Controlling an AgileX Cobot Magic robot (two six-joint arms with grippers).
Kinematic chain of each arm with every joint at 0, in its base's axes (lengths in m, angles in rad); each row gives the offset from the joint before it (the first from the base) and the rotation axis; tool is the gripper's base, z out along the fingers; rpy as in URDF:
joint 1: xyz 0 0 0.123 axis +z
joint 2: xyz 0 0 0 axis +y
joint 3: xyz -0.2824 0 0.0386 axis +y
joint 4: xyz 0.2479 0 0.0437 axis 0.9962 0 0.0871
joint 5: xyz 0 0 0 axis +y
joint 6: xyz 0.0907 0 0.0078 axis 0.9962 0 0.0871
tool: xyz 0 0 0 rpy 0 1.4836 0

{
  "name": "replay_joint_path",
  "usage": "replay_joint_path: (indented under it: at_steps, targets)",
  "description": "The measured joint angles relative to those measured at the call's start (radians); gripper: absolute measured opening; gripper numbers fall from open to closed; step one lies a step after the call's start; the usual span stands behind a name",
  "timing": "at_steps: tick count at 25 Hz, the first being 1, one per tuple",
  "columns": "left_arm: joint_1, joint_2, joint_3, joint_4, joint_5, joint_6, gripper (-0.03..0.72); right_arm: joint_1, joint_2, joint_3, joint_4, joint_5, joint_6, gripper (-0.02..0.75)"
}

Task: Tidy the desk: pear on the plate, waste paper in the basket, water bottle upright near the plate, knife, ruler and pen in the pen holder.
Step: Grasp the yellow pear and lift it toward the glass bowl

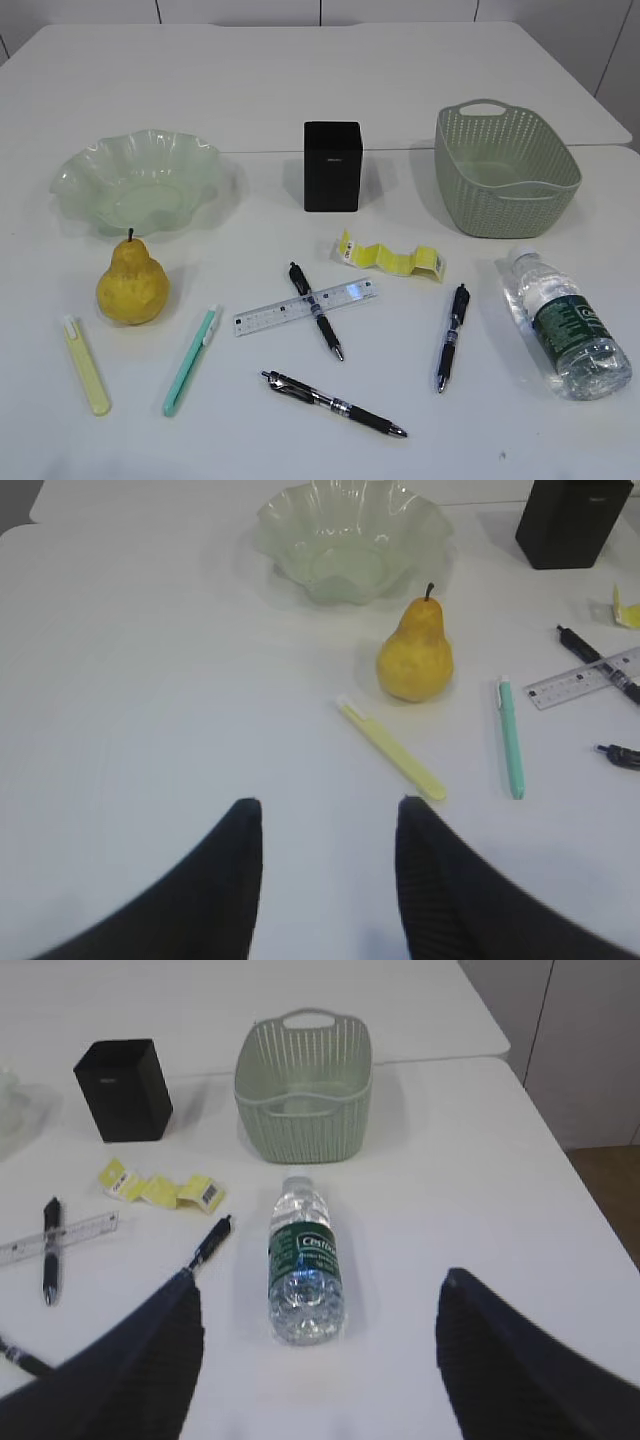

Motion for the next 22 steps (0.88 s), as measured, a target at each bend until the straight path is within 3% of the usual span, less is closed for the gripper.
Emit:
replay_joint_path:
  at_steps: [9,16,22]
  targets:
    - [0.0,0.29,-0.01,-0.016,-0.295,0.0,0.441,0.0,0.373,-0.002,0.056,-0.249,-0.04,0.54]
    - [-0.012,0.576,-0.061,-0.018,-0.412,0.0,0.455,0.0,0.671,-0.079,0.174,-0.319,-0.253,0.524]
    - [-0.076,0.743,-0.157,0.024,-0.446,0.0,0.455,0.0,0.878,-0.172,0.326,-0.316,-0.406,0.519]
